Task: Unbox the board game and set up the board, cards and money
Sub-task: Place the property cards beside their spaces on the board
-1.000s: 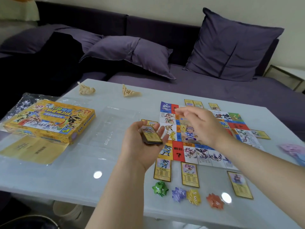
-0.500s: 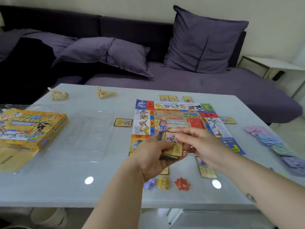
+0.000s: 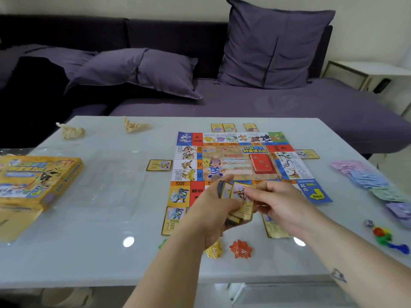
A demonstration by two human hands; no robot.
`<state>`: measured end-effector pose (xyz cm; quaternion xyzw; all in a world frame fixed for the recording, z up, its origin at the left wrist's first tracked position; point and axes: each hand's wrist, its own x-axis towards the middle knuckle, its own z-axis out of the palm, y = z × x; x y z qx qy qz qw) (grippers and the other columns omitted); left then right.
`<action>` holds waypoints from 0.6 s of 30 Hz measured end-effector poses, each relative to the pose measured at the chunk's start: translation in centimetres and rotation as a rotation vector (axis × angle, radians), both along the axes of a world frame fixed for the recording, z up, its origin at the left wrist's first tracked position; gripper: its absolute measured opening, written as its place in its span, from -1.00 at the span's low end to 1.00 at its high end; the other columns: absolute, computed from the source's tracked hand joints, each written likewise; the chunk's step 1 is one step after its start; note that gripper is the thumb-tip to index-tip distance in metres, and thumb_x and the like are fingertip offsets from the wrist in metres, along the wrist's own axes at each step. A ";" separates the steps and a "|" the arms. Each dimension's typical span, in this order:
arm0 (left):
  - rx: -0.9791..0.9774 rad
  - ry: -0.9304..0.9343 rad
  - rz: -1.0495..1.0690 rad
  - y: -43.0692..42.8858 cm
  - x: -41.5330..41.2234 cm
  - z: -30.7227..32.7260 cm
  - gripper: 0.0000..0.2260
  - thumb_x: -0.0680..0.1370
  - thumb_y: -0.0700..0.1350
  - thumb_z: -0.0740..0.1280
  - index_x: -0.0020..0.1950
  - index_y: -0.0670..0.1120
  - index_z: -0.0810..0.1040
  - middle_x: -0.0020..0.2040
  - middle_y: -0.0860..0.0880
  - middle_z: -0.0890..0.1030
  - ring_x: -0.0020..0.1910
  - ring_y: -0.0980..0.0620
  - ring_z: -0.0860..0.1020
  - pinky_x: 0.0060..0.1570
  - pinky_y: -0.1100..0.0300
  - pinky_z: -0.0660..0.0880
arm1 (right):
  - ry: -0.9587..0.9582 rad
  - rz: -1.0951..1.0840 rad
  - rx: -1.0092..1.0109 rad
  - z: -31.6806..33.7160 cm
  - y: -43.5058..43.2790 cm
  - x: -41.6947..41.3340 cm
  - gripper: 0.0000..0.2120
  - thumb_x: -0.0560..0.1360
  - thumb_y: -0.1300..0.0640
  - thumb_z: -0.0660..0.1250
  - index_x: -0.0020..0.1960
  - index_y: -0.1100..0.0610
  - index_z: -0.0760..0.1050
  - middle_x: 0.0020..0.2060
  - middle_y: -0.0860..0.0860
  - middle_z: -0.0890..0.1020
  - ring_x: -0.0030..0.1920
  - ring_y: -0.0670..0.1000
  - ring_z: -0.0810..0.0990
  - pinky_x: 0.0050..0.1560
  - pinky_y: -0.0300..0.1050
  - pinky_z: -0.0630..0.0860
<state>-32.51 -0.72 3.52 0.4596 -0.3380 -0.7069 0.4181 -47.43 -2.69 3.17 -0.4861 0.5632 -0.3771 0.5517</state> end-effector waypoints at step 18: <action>-0.237 -0.234 0.377 -2.7 4.8 0.1 -0.77 0.48 -0.19 0.42 -0.02 0.12 0.49 -0.14 -0.01 0.67 -0.23 0.06 0.67 -0.29 0.19 0.57 | 0.369 0.346 -0.176 4.0 -4.4 4.3 -0.88 0.45 0.10 0.42 -0.02 -0.01 0.59 -0.29 -0.13 0.64 -0.35 -0.19 0.52 -0.30 -0.28 0.39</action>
